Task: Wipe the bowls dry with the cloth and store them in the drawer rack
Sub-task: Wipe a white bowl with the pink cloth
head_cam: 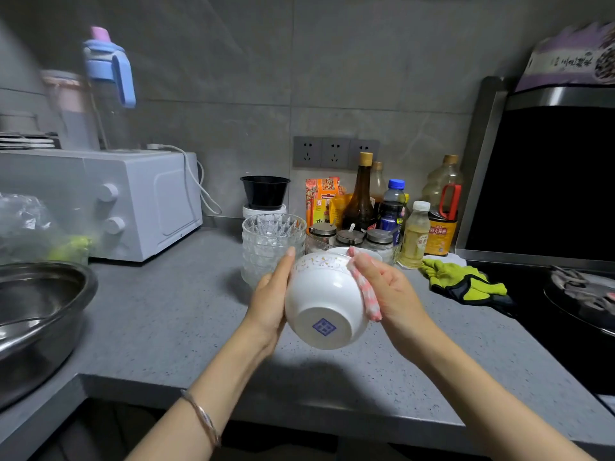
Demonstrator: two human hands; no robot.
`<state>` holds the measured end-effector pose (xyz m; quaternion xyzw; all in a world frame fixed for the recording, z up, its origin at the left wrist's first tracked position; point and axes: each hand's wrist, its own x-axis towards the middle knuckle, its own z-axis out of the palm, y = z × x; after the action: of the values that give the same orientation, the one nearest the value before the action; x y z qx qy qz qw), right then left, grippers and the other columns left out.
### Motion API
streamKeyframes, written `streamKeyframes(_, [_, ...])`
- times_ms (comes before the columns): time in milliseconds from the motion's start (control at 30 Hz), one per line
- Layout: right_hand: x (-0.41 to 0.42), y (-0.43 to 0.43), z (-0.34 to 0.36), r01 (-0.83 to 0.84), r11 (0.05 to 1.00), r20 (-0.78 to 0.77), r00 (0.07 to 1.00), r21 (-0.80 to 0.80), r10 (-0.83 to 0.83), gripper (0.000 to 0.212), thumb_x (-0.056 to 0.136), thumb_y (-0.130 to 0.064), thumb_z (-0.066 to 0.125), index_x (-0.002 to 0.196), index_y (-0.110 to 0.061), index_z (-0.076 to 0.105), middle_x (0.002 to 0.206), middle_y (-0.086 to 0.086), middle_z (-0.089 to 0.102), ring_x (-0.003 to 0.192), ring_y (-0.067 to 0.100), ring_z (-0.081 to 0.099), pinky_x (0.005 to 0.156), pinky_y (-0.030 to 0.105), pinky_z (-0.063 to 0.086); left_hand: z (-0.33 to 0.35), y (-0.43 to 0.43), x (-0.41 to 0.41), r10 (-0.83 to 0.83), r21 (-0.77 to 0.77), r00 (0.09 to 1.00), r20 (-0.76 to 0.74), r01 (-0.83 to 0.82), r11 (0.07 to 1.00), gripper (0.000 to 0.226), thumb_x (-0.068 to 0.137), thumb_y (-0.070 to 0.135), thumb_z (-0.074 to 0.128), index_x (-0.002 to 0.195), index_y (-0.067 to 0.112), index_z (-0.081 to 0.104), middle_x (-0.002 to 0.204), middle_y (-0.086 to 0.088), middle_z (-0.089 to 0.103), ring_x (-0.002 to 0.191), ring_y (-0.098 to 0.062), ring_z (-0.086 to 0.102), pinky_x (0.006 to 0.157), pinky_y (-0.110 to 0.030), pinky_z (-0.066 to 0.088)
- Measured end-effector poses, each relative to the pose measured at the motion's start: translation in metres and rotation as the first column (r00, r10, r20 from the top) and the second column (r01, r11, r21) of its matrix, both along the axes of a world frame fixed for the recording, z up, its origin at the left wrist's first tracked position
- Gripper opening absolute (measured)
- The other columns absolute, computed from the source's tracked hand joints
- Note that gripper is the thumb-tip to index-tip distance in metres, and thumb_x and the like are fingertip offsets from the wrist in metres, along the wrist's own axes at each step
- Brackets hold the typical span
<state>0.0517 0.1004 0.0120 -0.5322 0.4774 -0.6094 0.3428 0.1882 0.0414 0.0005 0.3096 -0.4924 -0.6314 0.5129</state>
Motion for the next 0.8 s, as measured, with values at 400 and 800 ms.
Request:
streamKeyframes(400, [-0.005, -0.004, 0.01, 0.016, 0.999, 0.013, 1.0, 0.045, -0.016, 0.045, 0.072, -0.057, 0.051, 0.075, -0.018, 0.072, 0.071, 0.003, 0.071, 0.067, 0.017, 0.066, 0.067, 0.028, 0.052, -0.005, 0.004, -0.01, -0.111, -0.019, 0.987, -0.118, 0.11, 0.994, 0.039, 0.074, 0.048, 0.061, 0.09, 0.014, 0.072, 0.086, -0.013, 0.073, 0.075, -0.026, 0.07, 0.072, -0.037, 0.054])
streamKeyframes(800, [0.012, -0.017, -0.051, 0.003, 1.0, 0.603, 0.798, -0.021, 0.01, 0.045, 0.08, -0.052, 0.058, 0.085, -0.007, 0.063, 0.07, 0.018, 0.06, 0.077, 0.007, 0.053, 0.104, 0.04, 0.036, -0.023, -0.019, -0.025, 0.036, 0.388, 0.886, -0.461, 0.165, 0.907, 0.045, 0.095, 0.05, 0.042, 0.116, 0.015, 0.062, 0.098, -0.008, 0.071, 0.094, -0.023, 0.063, 0.081, -0.039, 0.05])
